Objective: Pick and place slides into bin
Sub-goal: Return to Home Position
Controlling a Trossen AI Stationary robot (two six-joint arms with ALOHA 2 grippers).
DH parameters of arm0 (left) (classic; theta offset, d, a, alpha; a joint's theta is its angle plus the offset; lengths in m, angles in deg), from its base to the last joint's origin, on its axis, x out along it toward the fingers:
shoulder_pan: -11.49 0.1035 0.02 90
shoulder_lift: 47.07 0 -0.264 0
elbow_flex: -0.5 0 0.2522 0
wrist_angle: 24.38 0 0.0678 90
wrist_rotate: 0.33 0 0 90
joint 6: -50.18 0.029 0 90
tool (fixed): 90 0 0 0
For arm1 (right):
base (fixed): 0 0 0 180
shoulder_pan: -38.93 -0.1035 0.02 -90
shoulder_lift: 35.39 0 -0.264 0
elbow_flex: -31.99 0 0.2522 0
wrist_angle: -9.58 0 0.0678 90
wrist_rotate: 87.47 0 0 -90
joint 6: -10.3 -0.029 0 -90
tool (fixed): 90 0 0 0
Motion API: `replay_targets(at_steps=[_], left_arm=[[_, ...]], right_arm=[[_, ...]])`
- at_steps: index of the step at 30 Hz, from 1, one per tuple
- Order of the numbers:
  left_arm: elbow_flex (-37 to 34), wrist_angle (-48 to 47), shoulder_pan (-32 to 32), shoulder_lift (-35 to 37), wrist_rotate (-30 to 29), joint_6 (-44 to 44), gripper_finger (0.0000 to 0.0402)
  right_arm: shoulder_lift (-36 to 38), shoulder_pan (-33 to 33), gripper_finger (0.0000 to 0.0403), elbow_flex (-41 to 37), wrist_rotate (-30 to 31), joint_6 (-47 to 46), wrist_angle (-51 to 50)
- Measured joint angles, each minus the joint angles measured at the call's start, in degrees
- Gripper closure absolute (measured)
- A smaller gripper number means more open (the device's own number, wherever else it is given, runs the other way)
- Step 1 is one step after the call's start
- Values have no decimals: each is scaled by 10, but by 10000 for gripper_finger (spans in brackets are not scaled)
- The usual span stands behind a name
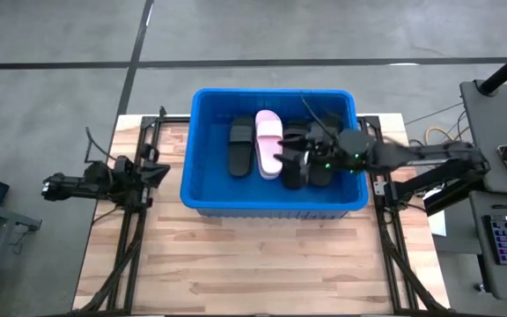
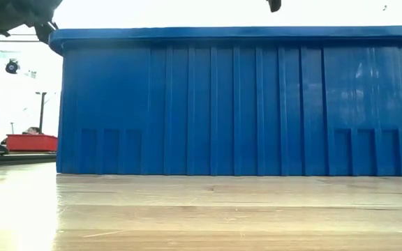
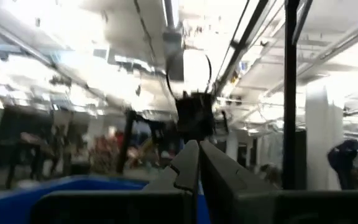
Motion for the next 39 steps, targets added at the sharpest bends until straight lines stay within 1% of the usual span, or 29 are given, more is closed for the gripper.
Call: replay_targets(at_steps=[3,6,9,12,13,14,18,22,24,27,33,39], left_arm=[[-1,18,0,1,2,31,401],[1,32,0,3,4,59,401],[0,26,0,2,4,61,401],[0,23,0,2,4,61,401],[0,18,0,1,4,61,401],[-1,17,0,0,4,61,401],[-2,17,0,-2,-5,61,401],[-5,16,0,-1,-9,61,401],[-6,17,0,-1,-13,61,401],[-9,16,0,-1,-22,61,401],[-9,16,0,-2,-27,60,401],[-12,-5,0,-2,-34,59,401]], right_arm=[[-7,0,191,-87,-35,1,197],[-2,0,223,-151,-33,25,322],[39,0,284,-205,-32,48,361],[110,0,358,-272,-34,49,355],[136,-1,376,-296,-38,51,357],[166,-2,383,-320,-39,51,354],[281,-8,392,-404,-44,41,359],[357,-28,394,-461,-46,58,354],[396,-35,394,-485,-37,75,359],[456,-38,394,-537,-25,102,403],[553,-38,394,-642,-45,130,517],[599,-38,394,-646,-42,137,422]])
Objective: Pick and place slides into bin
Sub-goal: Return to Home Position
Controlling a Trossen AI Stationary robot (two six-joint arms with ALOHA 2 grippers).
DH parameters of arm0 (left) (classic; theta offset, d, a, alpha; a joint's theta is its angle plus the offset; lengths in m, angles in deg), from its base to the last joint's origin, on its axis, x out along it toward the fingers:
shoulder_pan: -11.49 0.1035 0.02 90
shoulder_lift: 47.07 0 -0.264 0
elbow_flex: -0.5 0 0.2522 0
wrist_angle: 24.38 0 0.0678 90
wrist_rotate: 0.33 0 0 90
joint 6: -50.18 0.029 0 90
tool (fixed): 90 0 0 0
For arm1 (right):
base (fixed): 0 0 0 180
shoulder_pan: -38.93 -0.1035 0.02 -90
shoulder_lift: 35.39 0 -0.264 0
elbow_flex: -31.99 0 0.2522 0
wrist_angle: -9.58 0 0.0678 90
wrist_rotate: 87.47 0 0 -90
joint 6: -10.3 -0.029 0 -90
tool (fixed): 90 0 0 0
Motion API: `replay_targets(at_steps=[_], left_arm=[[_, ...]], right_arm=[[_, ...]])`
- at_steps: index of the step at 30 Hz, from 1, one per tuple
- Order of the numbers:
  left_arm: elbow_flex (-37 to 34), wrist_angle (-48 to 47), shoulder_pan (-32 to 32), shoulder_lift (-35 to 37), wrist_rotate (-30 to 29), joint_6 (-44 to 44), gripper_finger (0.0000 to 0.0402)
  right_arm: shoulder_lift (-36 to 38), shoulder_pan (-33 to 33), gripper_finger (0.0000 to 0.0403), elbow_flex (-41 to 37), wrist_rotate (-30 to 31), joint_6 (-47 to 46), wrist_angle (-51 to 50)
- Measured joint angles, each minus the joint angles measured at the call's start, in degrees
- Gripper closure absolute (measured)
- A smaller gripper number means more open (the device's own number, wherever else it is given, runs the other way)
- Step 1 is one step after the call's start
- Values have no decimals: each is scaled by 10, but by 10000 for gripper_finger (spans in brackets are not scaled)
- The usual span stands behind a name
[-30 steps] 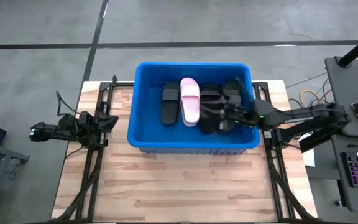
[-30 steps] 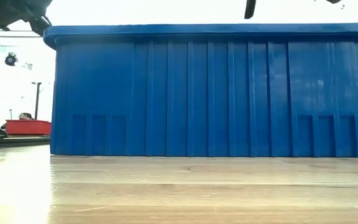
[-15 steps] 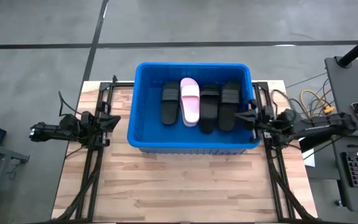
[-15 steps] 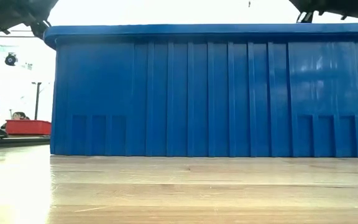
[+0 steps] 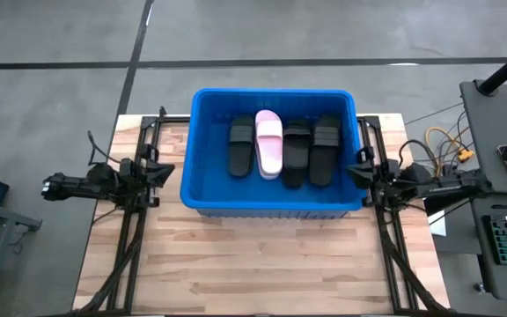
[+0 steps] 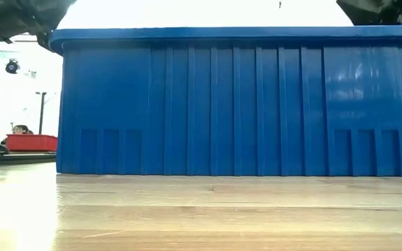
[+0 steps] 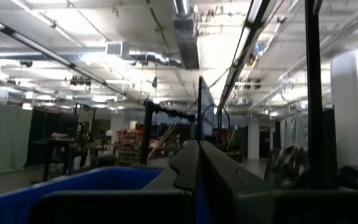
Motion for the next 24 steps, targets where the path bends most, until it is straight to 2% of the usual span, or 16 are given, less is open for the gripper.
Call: replay_targets(at_steps=[5,17,24], left_arm=[[-19,-12,0,0,-2,0,401],[-21,-108,0,0,-1,-3,402],[-21,-108,0,0,0,-3,402]], right_arm=[[8,0,394,0,1,-21,-68],[8,0,394,4,-3,-74,-141],[8,0,394,1,-3,-48,-122]])
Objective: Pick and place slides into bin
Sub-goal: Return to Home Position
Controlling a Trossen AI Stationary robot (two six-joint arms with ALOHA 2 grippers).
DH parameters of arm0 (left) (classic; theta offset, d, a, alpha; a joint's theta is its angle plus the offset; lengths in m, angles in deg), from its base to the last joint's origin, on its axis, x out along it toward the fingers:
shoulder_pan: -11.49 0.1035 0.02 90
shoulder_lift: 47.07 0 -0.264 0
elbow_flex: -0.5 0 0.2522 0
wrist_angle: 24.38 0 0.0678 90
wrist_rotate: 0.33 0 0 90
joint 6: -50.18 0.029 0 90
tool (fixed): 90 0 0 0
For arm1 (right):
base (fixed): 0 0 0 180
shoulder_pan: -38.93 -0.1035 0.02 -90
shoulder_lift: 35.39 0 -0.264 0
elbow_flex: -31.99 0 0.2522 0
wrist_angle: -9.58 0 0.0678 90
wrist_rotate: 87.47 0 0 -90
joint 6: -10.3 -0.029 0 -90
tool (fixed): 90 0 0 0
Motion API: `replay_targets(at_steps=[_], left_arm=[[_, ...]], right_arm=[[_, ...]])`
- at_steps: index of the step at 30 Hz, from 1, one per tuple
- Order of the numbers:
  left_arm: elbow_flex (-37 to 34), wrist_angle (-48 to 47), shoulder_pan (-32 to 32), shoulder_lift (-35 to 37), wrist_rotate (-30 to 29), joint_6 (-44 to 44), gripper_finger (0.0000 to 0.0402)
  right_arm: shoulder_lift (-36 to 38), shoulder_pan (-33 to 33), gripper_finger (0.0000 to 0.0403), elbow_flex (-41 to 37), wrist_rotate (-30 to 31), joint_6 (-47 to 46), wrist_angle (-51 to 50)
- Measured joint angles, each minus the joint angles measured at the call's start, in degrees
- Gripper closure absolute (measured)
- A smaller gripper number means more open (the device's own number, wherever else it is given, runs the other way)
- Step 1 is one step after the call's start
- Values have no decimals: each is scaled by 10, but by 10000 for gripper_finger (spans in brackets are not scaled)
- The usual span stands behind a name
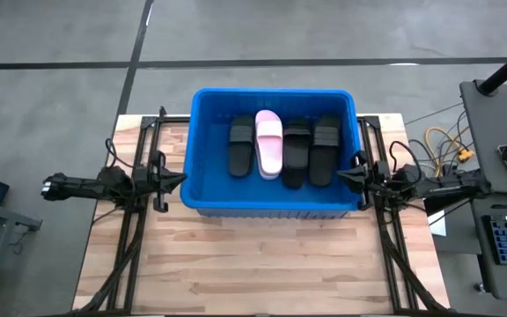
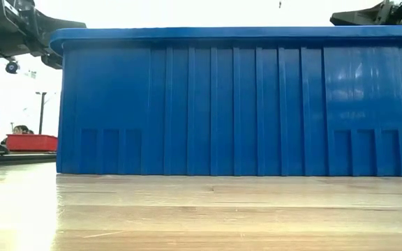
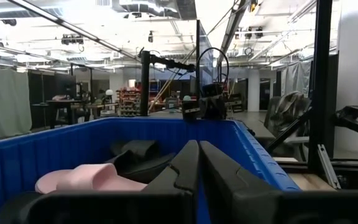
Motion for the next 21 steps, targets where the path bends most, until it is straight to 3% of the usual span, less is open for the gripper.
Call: replay_targets(at_steps=[21], left_arm=[[0,0,0,-1,1,0,402]], right_arm=[[0,0,394,-2,0,6,18]])
